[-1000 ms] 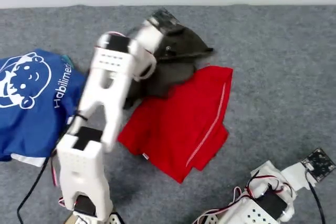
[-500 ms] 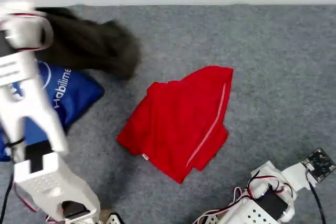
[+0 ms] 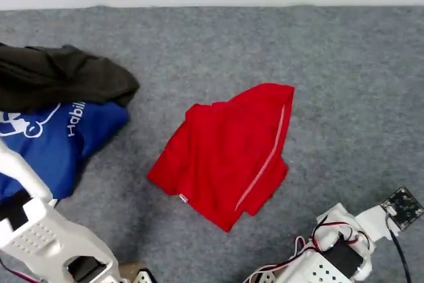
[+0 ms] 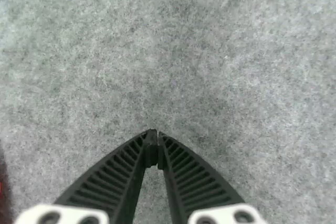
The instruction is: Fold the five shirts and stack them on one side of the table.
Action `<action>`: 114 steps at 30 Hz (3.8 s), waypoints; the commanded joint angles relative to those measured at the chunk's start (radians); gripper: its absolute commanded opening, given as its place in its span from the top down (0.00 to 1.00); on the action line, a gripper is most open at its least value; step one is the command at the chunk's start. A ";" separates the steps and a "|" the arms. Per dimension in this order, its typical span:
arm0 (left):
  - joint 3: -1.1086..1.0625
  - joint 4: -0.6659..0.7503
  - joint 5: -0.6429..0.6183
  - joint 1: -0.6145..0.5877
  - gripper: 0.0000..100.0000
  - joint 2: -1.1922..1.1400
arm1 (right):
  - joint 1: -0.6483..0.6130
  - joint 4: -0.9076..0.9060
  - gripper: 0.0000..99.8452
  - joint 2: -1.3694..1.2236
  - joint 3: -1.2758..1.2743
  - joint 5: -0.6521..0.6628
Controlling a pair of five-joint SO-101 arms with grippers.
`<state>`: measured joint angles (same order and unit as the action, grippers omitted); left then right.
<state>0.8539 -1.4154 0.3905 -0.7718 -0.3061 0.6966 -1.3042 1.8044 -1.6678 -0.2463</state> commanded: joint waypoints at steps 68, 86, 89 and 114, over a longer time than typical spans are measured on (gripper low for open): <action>-0.903 -0.338 -0.081 0.071 0.82 0.822 | -0.298 -0.004 0.99 0.008 -0.015 -0.006; -0.905 -0.339 -0.083 -0.207 0.82 0.832 | -0.717 0.007 0.99 0.010 0.028 -0.003; -0.906 -0.339 -0.080 -0.253 0.82 0.873 | -0.694 0.036 0.99 0.008 0.089 -0.003; -1.351 -0.272 -0.077 -0.279 0.82 1.200 | -1.066 -0.188 0.99 -0.792 0.796 0.212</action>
<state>-0.4887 -1.7131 0.3153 -1.0434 0.8585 -0.3038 -1.4868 1.1093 -0.9237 -0.0453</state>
